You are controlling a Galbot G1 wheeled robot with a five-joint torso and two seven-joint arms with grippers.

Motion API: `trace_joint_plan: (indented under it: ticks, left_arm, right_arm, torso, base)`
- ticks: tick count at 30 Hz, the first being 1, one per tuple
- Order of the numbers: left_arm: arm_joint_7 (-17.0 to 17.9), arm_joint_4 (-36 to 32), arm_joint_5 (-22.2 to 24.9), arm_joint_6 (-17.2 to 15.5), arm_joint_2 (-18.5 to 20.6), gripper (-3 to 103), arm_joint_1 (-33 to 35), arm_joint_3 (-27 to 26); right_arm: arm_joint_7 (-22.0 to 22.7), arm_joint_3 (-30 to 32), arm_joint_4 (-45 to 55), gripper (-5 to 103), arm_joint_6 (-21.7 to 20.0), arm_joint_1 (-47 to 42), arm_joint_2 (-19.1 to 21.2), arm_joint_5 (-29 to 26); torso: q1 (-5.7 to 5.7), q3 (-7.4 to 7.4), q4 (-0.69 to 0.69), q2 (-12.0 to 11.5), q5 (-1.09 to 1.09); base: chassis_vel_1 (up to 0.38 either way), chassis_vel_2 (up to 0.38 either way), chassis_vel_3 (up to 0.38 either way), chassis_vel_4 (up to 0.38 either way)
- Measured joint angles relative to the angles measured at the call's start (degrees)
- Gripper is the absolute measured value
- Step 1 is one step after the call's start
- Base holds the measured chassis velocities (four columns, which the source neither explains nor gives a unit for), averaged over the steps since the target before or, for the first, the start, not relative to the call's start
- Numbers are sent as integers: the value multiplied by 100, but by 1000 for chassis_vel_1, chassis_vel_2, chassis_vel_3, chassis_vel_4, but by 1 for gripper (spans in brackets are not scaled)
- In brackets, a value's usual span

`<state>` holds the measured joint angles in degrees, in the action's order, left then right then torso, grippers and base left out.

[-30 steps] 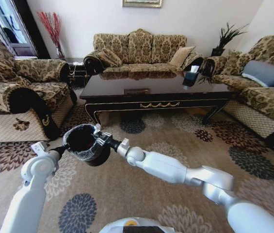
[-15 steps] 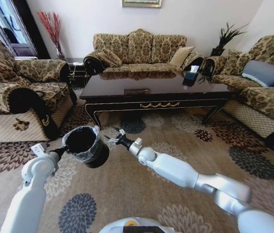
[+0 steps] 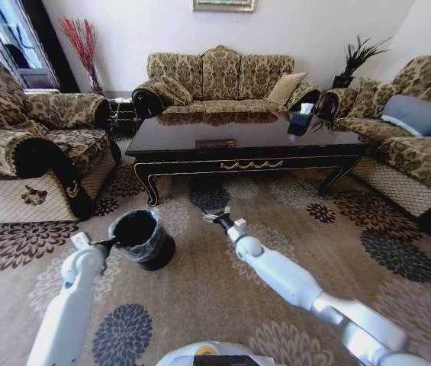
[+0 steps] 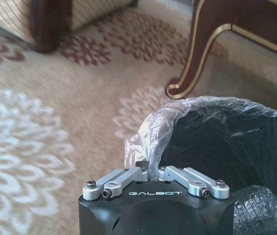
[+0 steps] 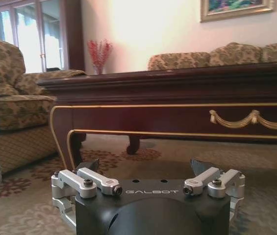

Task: Move to the front of the table and pick up the trash from the floor, then place it into the trash bin.

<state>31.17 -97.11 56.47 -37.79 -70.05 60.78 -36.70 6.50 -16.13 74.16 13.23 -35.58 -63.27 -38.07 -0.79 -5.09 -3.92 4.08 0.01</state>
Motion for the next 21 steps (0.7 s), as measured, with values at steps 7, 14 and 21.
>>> trace_joint_plan:
  ticks: [7, 14, 21]
  left_arm:
    - [-317, 957, -919, 525, -549, 4, -509, 709]
    - [-370, 1346, -1176, 699, -848, 4, -801, 807]
    - [-422, 1165, -1224, 708, -793, 11, -644, 882]
  right_arm:
    - [22, 509, -61, 100, 13, -489, -90, 265]
    - [7, 891, 7, 100, 74, -853, 104, 388]
    - [-80, 1182, 57, 100, 138, -1164, 235, 461]
  torso:
    - [0, 1, 2, 1, 3]
    - [2, 4, 6, 4, 8]
    - [0, -2, -3, 1, -13]
  base:
    - [0, 0, 0, 0]
    - [0, 0, 0, 0]
    - [0, 0, 0, 0]
